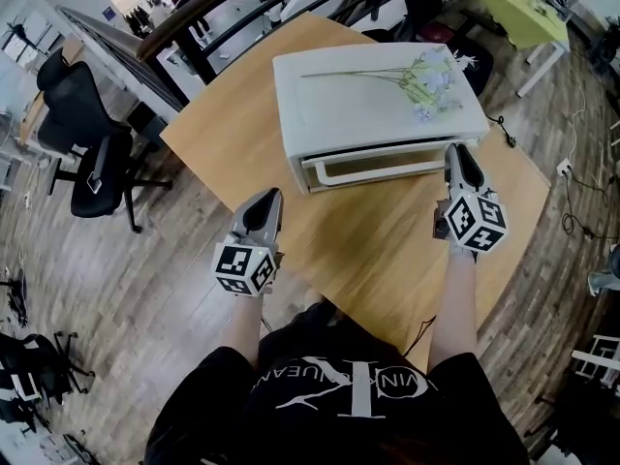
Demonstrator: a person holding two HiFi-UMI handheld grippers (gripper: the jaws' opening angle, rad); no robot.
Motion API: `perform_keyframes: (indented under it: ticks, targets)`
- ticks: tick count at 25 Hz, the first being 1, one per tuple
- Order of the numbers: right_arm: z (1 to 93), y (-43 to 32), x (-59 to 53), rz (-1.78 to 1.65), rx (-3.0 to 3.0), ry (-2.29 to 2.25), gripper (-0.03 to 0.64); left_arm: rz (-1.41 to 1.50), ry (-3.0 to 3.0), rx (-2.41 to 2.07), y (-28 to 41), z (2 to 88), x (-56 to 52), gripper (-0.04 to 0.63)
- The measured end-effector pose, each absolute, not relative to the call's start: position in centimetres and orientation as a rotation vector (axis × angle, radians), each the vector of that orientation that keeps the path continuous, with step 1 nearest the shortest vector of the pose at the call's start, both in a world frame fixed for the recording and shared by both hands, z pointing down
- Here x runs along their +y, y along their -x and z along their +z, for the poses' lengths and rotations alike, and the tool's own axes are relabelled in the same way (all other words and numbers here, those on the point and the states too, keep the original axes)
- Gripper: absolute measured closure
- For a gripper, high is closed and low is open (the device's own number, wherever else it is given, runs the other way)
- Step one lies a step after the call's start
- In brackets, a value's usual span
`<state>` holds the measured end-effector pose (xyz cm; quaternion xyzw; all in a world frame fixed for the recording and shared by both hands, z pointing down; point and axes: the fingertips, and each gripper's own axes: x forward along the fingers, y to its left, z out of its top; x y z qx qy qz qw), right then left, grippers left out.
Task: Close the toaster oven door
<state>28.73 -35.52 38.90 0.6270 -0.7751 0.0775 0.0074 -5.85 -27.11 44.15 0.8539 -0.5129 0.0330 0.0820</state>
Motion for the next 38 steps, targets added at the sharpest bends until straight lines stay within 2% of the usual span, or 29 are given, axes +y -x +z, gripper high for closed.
perform_keyframes:
  ticks: [13, 38]
  targets:
    - [37.7, -27.6, -35.7, 0.128, -2.478, -1.954, 0.545, 0.072, -2.503, -1.565, 7.3, 44.1, -26.8, 0.584]
    - [36.6, -27.5, -30.6, -0.025, -2.463, -1.788, 0.587, 0.049, -2.557, -1.518, 4.1, 43.1, -25.3, 0.584]
